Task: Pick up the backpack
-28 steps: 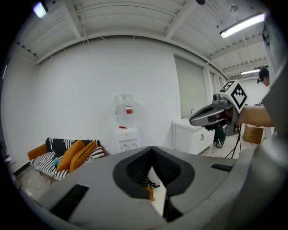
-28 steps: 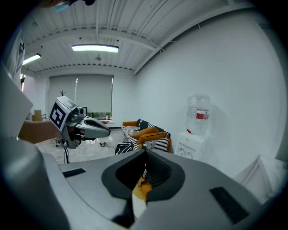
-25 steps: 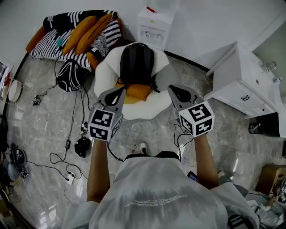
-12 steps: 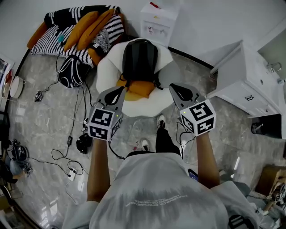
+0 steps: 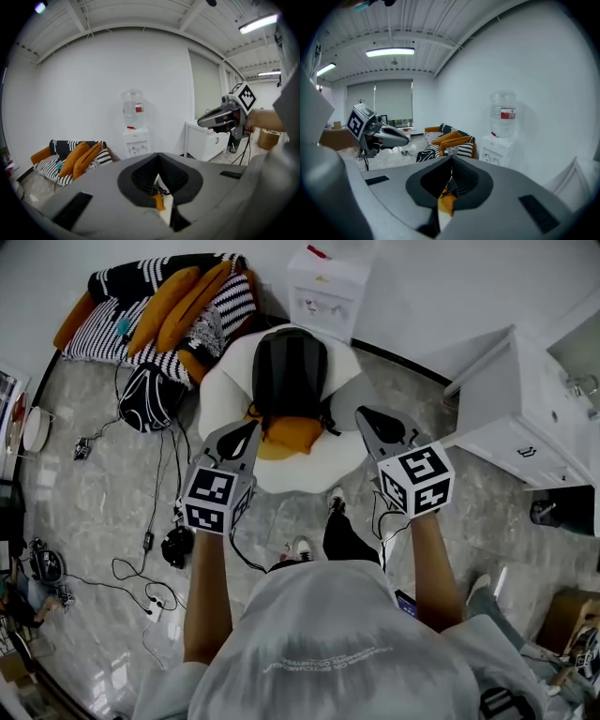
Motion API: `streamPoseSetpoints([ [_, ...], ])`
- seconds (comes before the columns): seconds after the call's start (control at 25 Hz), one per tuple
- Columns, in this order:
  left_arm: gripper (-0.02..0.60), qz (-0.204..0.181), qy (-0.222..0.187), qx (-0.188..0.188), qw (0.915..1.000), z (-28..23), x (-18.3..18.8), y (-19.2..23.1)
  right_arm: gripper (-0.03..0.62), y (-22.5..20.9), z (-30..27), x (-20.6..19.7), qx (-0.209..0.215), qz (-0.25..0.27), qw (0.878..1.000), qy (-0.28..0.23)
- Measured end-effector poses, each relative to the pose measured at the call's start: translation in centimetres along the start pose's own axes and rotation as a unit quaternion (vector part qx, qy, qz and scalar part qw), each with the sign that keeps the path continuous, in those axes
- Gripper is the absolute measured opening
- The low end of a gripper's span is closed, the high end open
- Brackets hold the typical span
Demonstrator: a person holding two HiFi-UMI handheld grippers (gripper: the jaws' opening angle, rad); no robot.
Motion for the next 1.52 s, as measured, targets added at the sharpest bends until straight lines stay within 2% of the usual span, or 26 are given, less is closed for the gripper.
streamPoseSetpoints([
  [0.24,0.020,0.007,0.006,0.007,0.9999,-3.3,1.3,1.5,0.002,-3.8,-2.6,1.5,-0.001,-0.028,0.999,-0.046],
  [0.52,0.020,0.023,0.005,0.016,0.9996,-6.8,3.4,3.3,0.002,-7.0,-6.3,2.0,0.023,-0.014,1.000,-0.014],
  [0.92,0.020,0.046,0.026,0.048,0.9975,-11.4,4.3,6.1,0.002,-10.8,-11.6,2.1,0.076,-0.016,0.997,0.010],
  [1.12,0.020,0.061,0.043,0.071,0.9947,-13.3,3.7,8.1,0.002,-13.0,-14.8,1.7,0.097,0.004,0.995,0.025],
  [1.36,0.020,0.079,0.061,0.080,0.9918,-15.5,2.2,9.7,0.002,-14.4,-18.1,0.5,0.113,-0.014,0.992,0.048],
  [1.52,0.020,0.081,0.050,0.087,0.9916,-16.4,1.7,11.1,0.002,-14.3,-19.8,-0.1,0.129,-0.025,0.990,0.050],
])
Point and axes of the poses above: the fingertips, and each gripper's own axes: z backward along the fingers, y to its left, x out of its top, the point moved 5 cm from there along z, backward along the fingers, and after that the axes turned 10 degrees about -x, right-handed, at the moved point
